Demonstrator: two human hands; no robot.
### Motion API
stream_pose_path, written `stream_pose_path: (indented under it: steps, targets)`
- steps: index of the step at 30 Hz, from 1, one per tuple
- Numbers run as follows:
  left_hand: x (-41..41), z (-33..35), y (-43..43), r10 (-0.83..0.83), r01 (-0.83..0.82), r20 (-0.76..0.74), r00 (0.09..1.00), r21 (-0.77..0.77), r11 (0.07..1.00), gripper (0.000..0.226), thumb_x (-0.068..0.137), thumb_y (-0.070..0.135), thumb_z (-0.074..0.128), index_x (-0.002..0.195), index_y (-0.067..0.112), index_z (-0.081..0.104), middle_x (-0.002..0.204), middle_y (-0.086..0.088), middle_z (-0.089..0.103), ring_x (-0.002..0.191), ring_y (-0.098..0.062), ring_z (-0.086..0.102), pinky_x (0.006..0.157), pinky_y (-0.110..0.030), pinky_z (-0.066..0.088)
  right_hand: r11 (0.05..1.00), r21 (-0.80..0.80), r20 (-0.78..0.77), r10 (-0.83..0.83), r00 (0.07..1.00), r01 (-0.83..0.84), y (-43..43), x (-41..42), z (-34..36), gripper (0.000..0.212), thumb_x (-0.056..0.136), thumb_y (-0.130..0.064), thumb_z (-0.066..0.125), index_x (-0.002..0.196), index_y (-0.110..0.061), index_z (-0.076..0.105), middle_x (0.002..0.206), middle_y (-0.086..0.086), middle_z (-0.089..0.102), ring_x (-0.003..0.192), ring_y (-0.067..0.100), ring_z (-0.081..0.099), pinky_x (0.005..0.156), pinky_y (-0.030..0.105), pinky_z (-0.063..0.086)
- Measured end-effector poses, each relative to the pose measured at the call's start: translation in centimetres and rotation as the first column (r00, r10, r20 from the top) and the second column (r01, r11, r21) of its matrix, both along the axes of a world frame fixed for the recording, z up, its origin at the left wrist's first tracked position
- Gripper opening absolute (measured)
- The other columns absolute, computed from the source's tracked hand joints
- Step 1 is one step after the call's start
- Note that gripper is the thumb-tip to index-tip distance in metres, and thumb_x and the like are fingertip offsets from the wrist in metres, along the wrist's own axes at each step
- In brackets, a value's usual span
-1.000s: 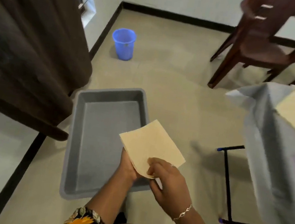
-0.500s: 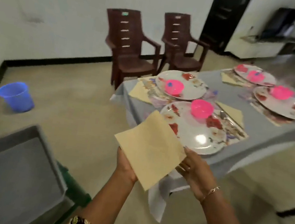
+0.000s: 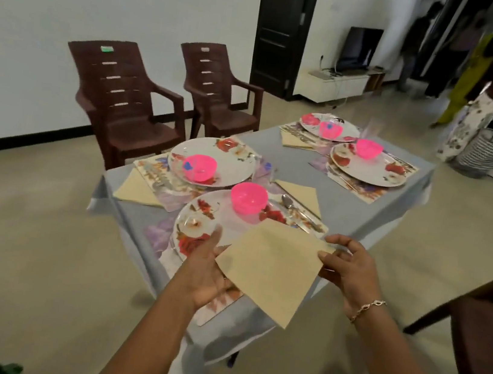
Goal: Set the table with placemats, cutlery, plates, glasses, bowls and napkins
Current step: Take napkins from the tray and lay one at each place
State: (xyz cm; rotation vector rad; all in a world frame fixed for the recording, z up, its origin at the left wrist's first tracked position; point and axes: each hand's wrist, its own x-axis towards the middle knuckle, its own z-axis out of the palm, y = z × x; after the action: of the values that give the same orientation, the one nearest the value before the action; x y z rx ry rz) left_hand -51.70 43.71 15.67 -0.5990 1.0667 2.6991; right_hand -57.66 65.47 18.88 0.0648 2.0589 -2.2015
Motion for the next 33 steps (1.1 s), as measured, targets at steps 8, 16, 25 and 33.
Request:
stream_pose_path:
  steps: [8, 16, 25, 33]
  targets:
    - [-9.5, 0.8, 1.0, 0.061, -0.019, 0.079, 0.995, -0.451, 0.892, 0.033, 0.086, -0.004, 0.057, 0.118, 0.003, 0.053, 0.096, -0.014, 0.065, 0.082, -0.025, 0.062, 0.067, -0.033, 0.052, 0.99, 0.138, -0.036, 0.037, 0.999, -0.031, 1.8, -10.4, 0.0, 0.025, 0.081, 0.014, 0.055, 0.078, -0.008, 0.066, 0.066, 0.008, 0.043, 0.054, 0.014, 0.053, 0.049, 0.016, 0.051]
    - [-15.4, 0.1, 2.1, -0.151, 0.192, 0.122, 0.981, -0.507, 0.84, 0.057, 0.078, -0.015, 0.062, 0.123, 0.014, 0.045, 0.09, -0.018, 0.059, 0.081, -0.029, 0.066, 0.062, -0.03, 0.058, 0.995, 0.096, -0.014, 0.001, 1.0, 0.0, 2.4, -17.3, 0.5, 0.021, 0.083, 0.012, 0.054, 0.079, -0.006, 0.066, 0.061, 0.002, 0.06, 0.049, 0.003, 0.06, 0.049, 0.015, 0.05]
    - [-19.8, 0.1, 4.7, -0.058, 0.047, 0.001, 0.998, -0.597, 0.801, 0.019, 0.082, -0.014, 0.056, 0.088, 0.004, 0.053, 0.078, -0.011, 0.061, 0.071, -0.024, 0.062, 0.057, -0.027, 0.056, 0.992, 0.112, 0.002, -0.05, 0.999, 0.049, 5.5, -22.9, -0.1, 0.022, 0.082, 0.012, 0.055, 0.078, -0.007, 0.066, 0.078, 0.013, 0.056, 0.065, 0.018, 0.057, 0.052, 0.016, 0.053]
    - [-26.6, 1.1, 9.9, -0.056, -0.014, -0.087, 0.995, -0.65, 0.759, 0.024, 0.078, -0.017, 0.058, 0.086, 0.005, 0.065, 0.078, -0.008, 0.065, 0.064, -0.016, 0.06, 0.054, -0.018, 0.05, 0.992, 0.128, -0.051, -0.015, 0.999, 0.021, 11.3, -29.9, -0.2, 0.026, 0.079, 0.017, 0.056, 0.079, -0.007, 0.066, 0.075, 0.012, 0.052, 0.052, 0.003, 0.06, 0.052, 0.015, 0.052]
